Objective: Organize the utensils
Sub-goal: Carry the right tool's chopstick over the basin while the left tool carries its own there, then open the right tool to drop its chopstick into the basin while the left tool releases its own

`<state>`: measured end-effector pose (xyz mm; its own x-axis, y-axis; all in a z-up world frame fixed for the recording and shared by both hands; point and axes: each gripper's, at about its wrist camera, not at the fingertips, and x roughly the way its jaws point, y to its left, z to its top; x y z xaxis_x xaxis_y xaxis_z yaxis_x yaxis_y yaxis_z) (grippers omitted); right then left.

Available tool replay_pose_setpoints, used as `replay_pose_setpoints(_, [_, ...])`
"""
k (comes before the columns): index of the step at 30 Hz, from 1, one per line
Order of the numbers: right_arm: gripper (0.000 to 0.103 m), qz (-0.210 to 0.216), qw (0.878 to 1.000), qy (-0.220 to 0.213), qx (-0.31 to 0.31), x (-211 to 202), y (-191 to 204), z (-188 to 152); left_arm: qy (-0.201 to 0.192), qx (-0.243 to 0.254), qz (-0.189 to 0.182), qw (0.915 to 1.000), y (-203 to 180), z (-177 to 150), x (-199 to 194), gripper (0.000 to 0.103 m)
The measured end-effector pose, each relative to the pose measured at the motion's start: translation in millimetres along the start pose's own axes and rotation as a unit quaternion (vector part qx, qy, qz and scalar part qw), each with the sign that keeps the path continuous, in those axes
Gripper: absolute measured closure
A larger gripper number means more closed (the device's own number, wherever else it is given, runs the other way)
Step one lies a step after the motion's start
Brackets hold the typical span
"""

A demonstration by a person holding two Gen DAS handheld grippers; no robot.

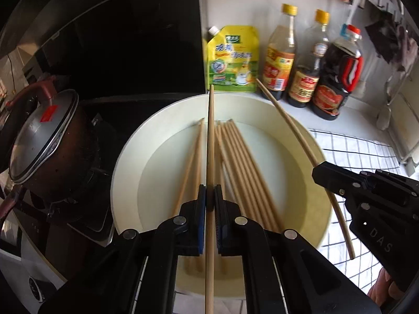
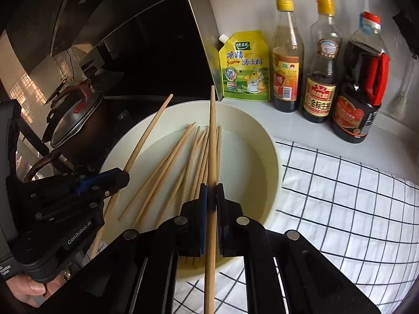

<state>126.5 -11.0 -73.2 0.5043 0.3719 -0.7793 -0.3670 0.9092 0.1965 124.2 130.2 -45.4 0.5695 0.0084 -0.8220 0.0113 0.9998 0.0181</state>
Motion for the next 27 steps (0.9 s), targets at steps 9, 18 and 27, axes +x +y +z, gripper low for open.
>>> replay_pose_setpoints(9, [0.096,-0.014,0.999,0.036,0.019,48,6,5,0.037,-0.015,-0.015,0.9991,17,3,43,0.096])
replay_pose_setpoints(18, [0.095,-0.027,0.999,0.044,0.019,55,2,4,0.043,-0.022,-0.024,0.9986,22,0,48,0.095])
replay_pose_setpoints(27, [0.089,-0.036,0.999,0.029,0.021,33,0,-2,0.031,-0.036,0.009,0.9988,25,-6,37,0.025])
